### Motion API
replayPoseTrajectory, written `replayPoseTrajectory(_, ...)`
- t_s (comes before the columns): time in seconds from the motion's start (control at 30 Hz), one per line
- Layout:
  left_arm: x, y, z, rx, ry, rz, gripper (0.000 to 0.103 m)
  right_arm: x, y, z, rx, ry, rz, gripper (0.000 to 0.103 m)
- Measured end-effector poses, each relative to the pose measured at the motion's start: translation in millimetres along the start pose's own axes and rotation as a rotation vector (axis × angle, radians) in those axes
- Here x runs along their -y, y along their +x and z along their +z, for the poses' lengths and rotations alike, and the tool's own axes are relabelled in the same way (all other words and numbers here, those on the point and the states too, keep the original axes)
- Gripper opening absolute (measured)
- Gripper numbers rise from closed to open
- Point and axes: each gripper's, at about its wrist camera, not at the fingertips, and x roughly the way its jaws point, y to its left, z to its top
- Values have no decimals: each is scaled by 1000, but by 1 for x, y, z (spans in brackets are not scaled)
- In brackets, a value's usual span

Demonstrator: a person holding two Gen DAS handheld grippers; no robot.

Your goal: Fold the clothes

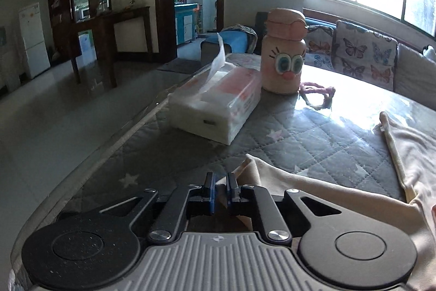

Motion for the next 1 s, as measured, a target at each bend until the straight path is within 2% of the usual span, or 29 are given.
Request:
replayPoseTrajectory(0.07,-2,-6,-1,7,-1,-9,12,-16,4,7,4,-37,27,56)
replayPoseTrajectory(0.2,-4,-18,-4,8,-11,-30,30,-45,16,21,8,-110,73,56)
replayPoseTrajectory(0.37,2,-18,-13,-28,-5,-82,30,-74,42,38,3,-159,97,56)
replayPoseTrajectory(0.43,4,-12,-14,-47,-7,-79,30,-82,52,43,1,-176,98,56)
replayPoseTrajectory(0.5,5,-6,-14,-68,-16,-79,26,-89,62,47,-3,-179,95,55)
replayPoseTrajectory(0.53,6,-3,-14,-72,-16,-78,18,-91,66,48,-8,-176,97,55)
replayPoseTrajectory(0.63,8,5,-12,-67,-9,-70,8,-101,78,48,-20,-194,96,55)
replayPoseTrajectory(0.83,13,17,3,-38,-1,-43,4,-132,85,37,-24,-287,119,55)
replayPoseTrajectory(1.0,16,17,9,-21,9,-50,4,-156,73,25,14,-405,149,55)
